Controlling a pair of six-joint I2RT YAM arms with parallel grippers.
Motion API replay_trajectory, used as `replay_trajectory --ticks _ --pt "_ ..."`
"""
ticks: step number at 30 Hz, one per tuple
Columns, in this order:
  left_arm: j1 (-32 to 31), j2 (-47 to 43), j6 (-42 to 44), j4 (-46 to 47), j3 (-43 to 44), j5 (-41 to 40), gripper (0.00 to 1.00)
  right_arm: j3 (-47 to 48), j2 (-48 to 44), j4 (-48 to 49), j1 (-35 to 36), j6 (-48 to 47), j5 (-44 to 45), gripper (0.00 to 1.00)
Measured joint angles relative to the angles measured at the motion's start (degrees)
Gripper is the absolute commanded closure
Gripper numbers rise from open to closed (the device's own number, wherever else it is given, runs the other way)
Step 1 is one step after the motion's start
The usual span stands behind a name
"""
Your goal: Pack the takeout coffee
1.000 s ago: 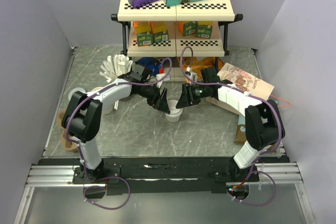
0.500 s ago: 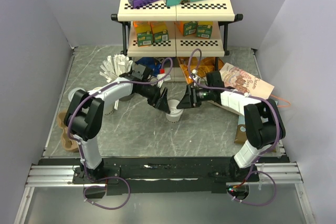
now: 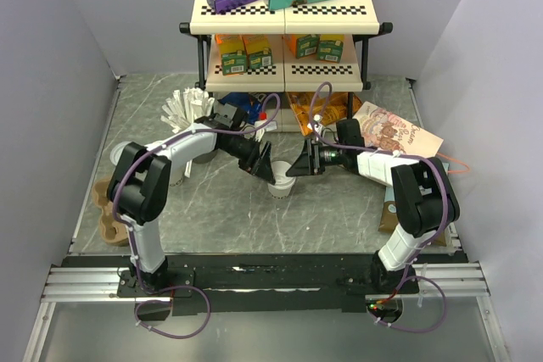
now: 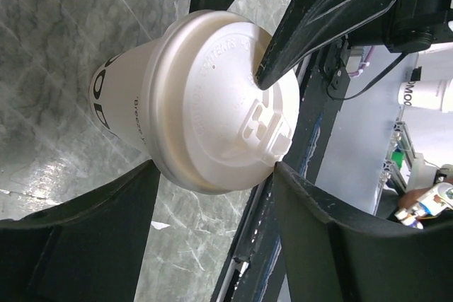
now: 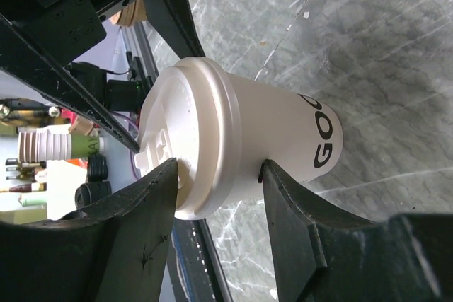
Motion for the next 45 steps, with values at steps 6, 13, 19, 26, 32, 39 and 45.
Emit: replay_trajectory --ticks 6,13,19,26,32,39,45 --pt "0.1 0.5 0.0 -0.5 0.1 0.4 0.33 -1.6 0.0 3.6 -0.2 0.8 -0.3 0.44" --pt "0.2 0.7 0.2 -0.6 0.2 1.1 0.28 -2.2 0.0 5.2 -0.2 1.4 -0.5 0.36" --pt "0.2 0.8 2.4 -0.4 0.5 1.2 0.01 -1.9 -0.2 2.2 -0.7 0.6 -1.1 0.24" --pt "0.2 0.7 5.8 -0.5 2.3 -1.7 0.01 1.4 -1.4 -7.5 -1.2 -4.7 0.9 0.17" --pt "0.2 -0.2 6.8 -0.5 2.4 -3.7 0.01 5.9 -1.4 -10.7 -1.6 -5.5 2.2 0.15" --pt "0.4 -2.9 9.4 -1.9 3.6 -5.5 0.01 11.8 -2.3 -17.2 -2.8 -10.6 5.0 0.12" --pt "0.4 -7.2 14.4 -5.0 5.0 -7.6 0.01 12.9 -8.4 -27.8 -3.1 -26.0 9.9 0.00"
